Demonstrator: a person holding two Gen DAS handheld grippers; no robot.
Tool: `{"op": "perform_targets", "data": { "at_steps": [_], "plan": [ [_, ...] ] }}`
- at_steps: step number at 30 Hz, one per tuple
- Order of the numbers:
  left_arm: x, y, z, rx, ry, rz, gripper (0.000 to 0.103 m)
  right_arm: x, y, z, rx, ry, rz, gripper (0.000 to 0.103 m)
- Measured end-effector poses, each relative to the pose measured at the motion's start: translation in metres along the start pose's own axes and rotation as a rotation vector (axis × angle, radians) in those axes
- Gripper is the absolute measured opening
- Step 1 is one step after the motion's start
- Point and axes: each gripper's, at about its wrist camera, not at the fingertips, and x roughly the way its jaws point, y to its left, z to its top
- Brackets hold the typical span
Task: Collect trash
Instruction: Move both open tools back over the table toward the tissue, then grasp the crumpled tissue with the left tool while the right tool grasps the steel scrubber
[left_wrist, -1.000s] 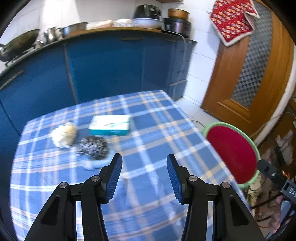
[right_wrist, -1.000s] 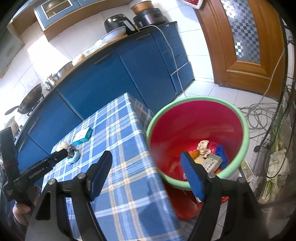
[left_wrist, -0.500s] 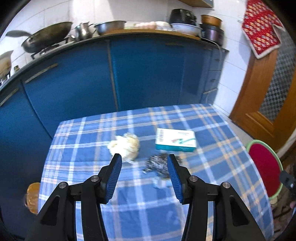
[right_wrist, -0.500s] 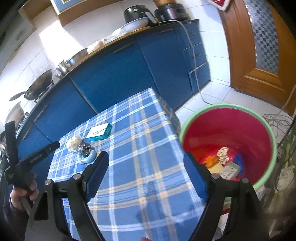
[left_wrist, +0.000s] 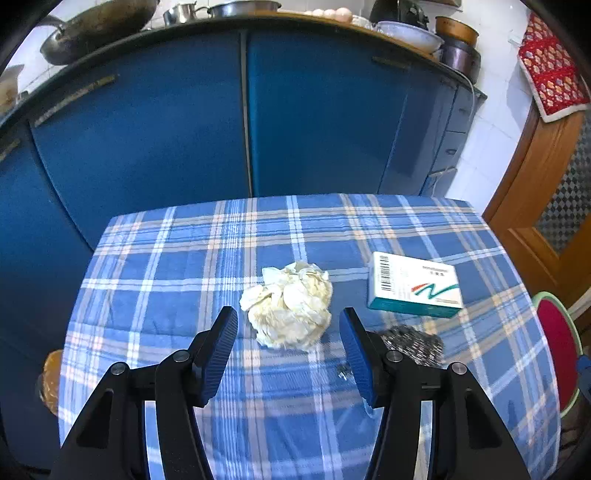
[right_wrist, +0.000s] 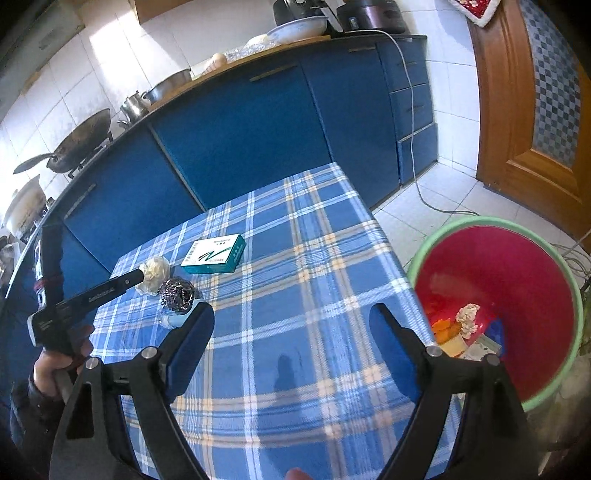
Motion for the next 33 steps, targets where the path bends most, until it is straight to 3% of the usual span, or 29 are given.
{"op": "perform_targets", "data": {
  "at_steps": [15,18,33],
  "plan": [
    [0.044,0.004,0.008,-0.054,0.022,-0.038,0.059,0.044,0.02,0.002,-0.044,0.077,-0.015,0.09],
    [0.047,0.006,0.007,-0.065,0.015,-0.046,0.051,0.048,0.022,0.002,-0.048,0.085,-0.016,0.09],
    [-0.004,0.03,-0.017,-0.095,-0.026,0.003,0.047,0.071,0.071,0.004,-0.161,0.106,0.032,0.09]
  ]
}}
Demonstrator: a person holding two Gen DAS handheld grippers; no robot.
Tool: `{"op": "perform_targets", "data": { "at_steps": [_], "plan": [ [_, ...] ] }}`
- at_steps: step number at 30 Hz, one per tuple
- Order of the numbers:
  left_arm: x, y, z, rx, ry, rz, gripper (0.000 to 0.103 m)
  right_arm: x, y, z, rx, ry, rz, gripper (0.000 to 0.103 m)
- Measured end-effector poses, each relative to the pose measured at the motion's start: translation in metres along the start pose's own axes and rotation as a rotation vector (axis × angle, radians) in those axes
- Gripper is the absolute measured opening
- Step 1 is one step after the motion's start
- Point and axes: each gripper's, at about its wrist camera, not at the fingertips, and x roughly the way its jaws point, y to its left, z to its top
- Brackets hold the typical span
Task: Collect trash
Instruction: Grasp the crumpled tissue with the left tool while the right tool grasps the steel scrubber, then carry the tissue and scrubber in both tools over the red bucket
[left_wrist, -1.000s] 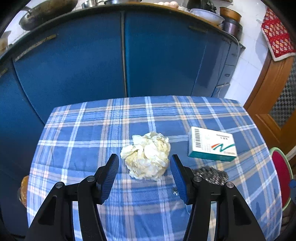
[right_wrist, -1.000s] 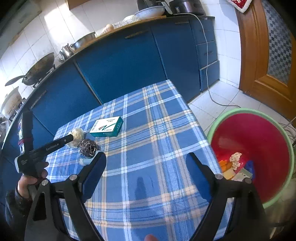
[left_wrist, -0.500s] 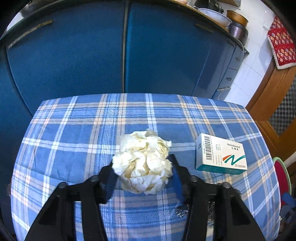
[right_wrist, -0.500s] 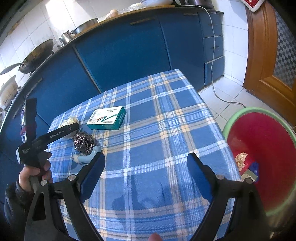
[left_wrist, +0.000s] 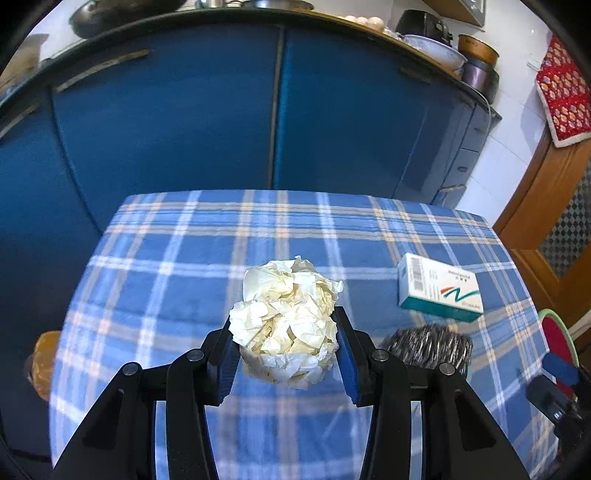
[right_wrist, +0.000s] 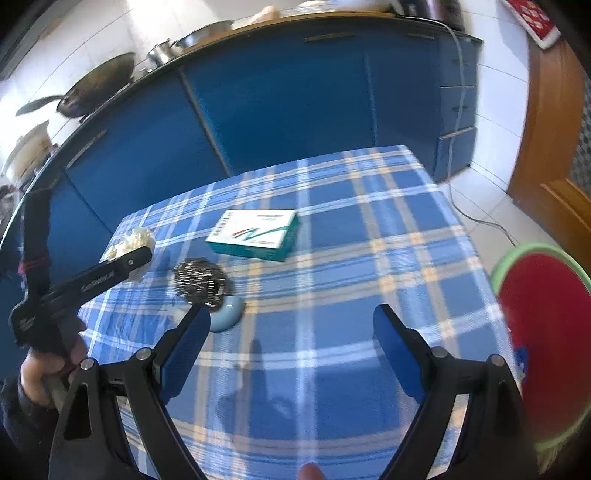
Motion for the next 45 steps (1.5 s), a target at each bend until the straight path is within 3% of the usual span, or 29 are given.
{"op": "perform_targets", "data": {
  "at_steps": [15,19,26,29,36,45],
  "plan": [
    [-0.024,0.037,-0.03,-0.079,0.025,0.015,0.047,0.052,0.068,0.008,-0.131,0.063,0.055,0.089],
    [-0.023,0.041,-0.031,-0.092,0.028,0.016,0.047,0.062,0.075,0.008,-0.151,0.069,0.053,0.081],
    [-0.022,0.042,-0.034,-0.096,0.031,0.009,0.047,0.077,0.077,0.005,-0.151,0.103,0.051,0.05],
    [-0.021,0.041,-0.034,-0.095,0.032,0.007,0.047,0.078,0.076,0.005,-0.149,0.1,0.057,0.044],
    [-0.027,0.04,-0.034,-0.097,0.018,0.001,0.047,0.068,0.076,0.007,-0.145,0.075,0.063,0.034],
    [-0.042,0.033,-0.035,-0.094,-0.004,-0.017,0.047,0.037,0.079,0.005,-0.149,0.009,0.087,0.033]
  ]
}}
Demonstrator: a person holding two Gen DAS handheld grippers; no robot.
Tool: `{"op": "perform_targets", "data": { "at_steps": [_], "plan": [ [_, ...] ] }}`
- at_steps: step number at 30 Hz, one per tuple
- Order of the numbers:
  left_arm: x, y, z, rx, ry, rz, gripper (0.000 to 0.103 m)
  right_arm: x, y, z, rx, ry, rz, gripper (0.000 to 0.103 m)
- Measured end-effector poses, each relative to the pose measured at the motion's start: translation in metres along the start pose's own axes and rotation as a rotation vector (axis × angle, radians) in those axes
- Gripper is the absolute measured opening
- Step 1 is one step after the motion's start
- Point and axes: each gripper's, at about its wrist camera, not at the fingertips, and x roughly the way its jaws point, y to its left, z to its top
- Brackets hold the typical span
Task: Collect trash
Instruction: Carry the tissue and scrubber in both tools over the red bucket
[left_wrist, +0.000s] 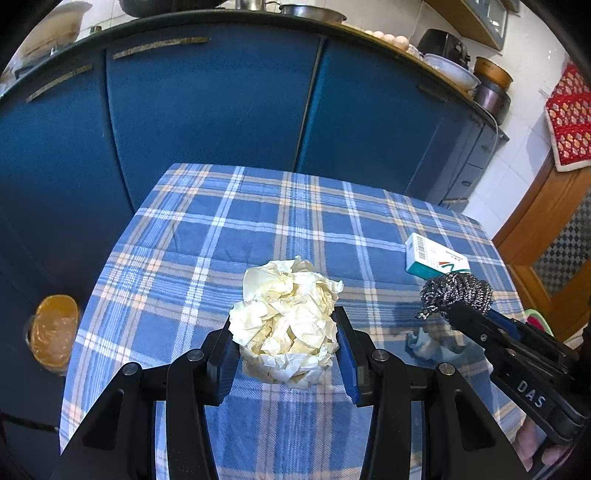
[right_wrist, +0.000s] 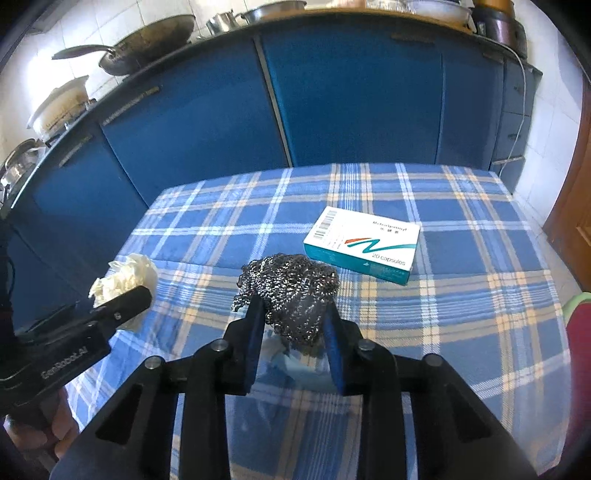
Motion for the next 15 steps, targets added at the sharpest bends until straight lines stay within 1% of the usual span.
{"op": "perform_targets", "data": {
  "at_steps": [15],
  "plan": [
    [-0.039,-0.021,-0.012,0.023,-0.044,-0.044,0.047,-0.066,-0.003,-0.016,0.015,-0.093,0.042,0.033]
  ]
}}
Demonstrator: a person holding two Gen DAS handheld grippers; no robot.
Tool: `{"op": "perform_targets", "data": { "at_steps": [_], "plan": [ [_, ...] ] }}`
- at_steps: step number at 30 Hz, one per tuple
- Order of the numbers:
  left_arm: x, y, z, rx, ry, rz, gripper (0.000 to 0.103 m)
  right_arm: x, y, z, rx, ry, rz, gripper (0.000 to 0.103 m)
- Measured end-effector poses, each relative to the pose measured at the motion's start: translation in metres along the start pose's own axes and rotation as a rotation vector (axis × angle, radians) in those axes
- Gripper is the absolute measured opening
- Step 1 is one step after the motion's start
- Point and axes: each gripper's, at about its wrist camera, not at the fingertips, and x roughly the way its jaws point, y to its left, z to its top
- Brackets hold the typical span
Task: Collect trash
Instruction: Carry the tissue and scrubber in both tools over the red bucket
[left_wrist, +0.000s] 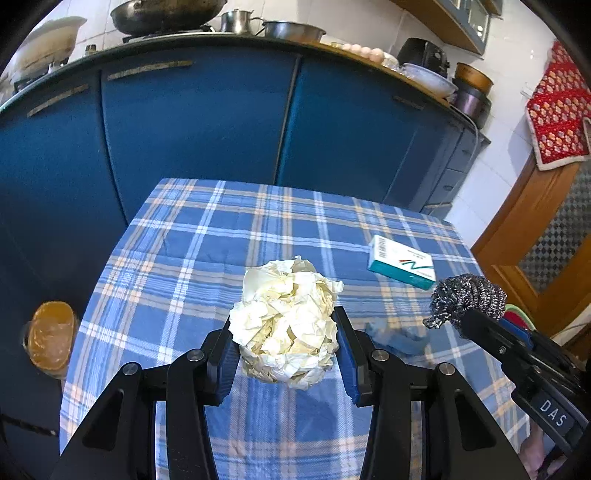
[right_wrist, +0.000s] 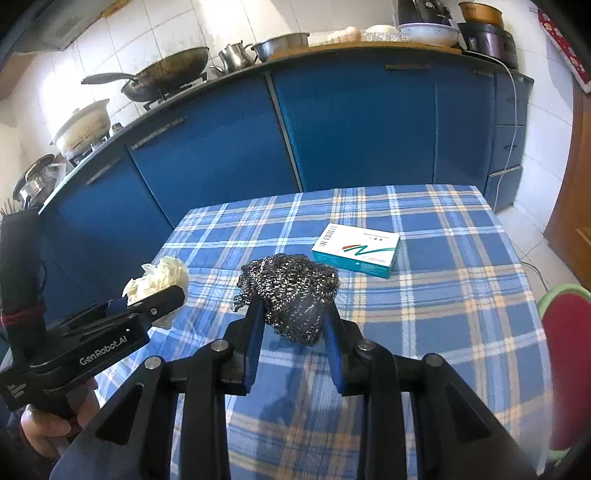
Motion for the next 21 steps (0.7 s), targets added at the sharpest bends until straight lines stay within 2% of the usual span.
{"op": "perform_targets", "data": {
  "at_steps": [21],
  "plan": [
    [-0.049,-0.056,-0.015,0.074,-0.055,-0.068,0.048,-0.088,-0.038,-0.025,0.074,-0.105,-0.04,0.033]
  ]
}}
